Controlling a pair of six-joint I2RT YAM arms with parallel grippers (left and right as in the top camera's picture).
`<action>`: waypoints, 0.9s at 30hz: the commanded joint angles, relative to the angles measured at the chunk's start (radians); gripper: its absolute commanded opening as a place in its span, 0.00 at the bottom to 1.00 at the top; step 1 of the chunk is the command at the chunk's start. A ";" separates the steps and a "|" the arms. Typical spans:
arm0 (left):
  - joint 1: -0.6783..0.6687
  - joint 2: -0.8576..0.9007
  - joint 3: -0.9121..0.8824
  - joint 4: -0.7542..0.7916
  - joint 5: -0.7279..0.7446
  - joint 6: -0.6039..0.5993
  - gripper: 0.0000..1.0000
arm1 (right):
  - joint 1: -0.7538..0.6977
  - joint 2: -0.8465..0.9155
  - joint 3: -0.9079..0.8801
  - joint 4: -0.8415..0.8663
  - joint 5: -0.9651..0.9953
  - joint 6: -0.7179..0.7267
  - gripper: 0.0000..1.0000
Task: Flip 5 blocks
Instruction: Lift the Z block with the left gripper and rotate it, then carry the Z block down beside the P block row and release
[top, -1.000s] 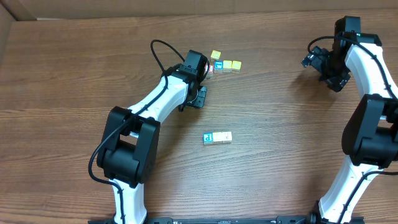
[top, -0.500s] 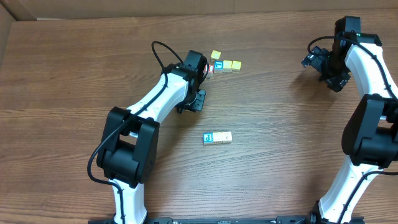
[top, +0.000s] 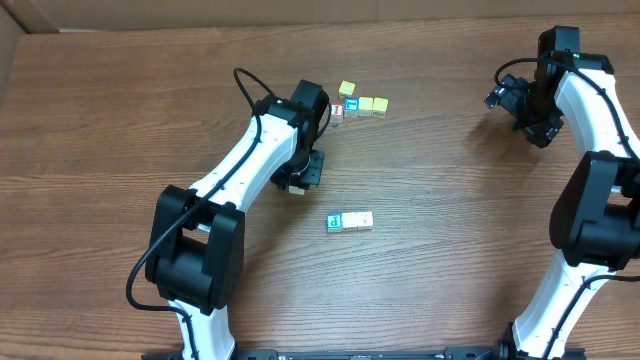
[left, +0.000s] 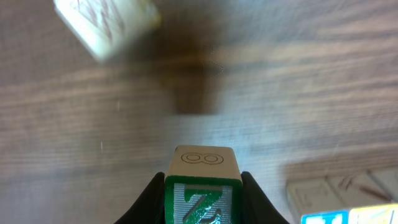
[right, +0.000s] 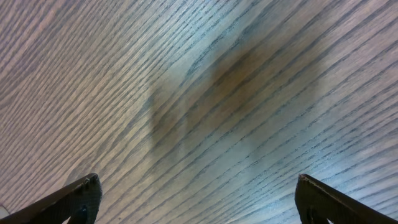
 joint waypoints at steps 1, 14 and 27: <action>0.002 -0.023 0.014 -0.043 0.013 -0.099 0.14 | 0.001 -0.030 0.017 0.005 0.000 -0.004 1.00; -0.071 -0.023 -0.006 -0.077 0.062 -0.267 0.14 | 0.001 -0.030 0.017 0.005 0.000 -0.004 1.00; -0.137 -0.023 -0.137 0.006 -0.043 -0.429 0.12 | 0.001 -0.030 0.017 0.005 0.000 -0.004 1.00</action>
